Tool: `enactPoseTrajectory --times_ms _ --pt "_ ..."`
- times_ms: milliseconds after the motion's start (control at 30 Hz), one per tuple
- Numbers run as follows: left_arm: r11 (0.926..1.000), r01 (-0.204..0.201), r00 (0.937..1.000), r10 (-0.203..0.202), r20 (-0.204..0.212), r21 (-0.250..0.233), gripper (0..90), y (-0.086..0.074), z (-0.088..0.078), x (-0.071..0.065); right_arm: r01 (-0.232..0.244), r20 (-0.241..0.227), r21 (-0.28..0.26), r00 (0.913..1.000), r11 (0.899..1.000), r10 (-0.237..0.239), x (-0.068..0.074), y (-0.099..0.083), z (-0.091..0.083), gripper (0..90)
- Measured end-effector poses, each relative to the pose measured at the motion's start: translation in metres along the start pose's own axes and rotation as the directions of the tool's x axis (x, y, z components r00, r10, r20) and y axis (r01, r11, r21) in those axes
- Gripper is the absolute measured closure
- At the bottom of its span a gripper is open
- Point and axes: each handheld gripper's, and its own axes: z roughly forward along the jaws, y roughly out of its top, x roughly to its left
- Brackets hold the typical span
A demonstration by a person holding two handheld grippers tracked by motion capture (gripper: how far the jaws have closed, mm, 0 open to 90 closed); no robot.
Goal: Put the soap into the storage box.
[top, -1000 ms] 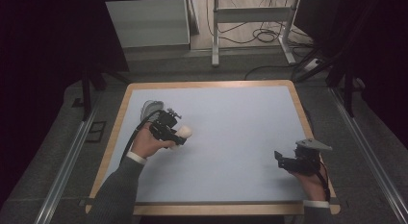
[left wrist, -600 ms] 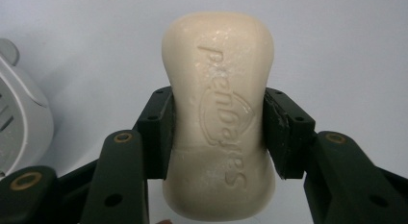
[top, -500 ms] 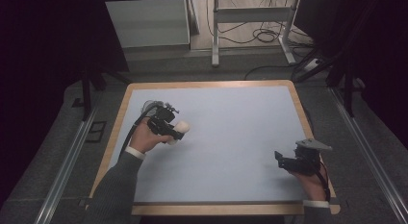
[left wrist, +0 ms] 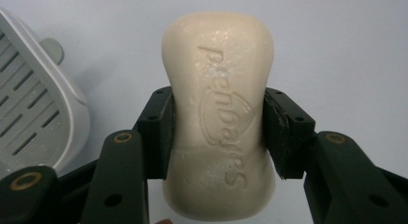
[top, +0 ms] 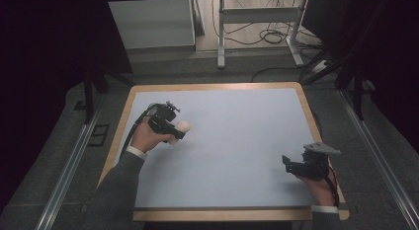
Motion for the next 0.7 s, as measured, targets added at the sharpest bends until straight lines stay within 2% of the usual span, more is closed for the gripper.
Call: enactPoseTrajectory --times_ms 167,433,700 --pt "1.0000 0.003 0.9999 -0.003 -0.012 0.000 49.8 0.000 -0.002 0.004 0.002 0.001 0.001 1.0000 1.000 -0.002 0.000 0.000 0.000 8.1" --pt "0.9992 0.039 0.9992 -0.039 -0.007 -0.008 49.8 0.000 -0.003 0.015 0.004 0.000 0.004 1.0000 1.000 -0.004 -0.001 0.000 0.001 8.1" --pt "0.9989 0.046 0.9988 -0.046 -0.017 -0.012 49.8 0.003 -0.008 0.023 0.002 -0.001 0.007 1.0000 1.000 -0.002 -0.001 -0.001 0.001 8.1"
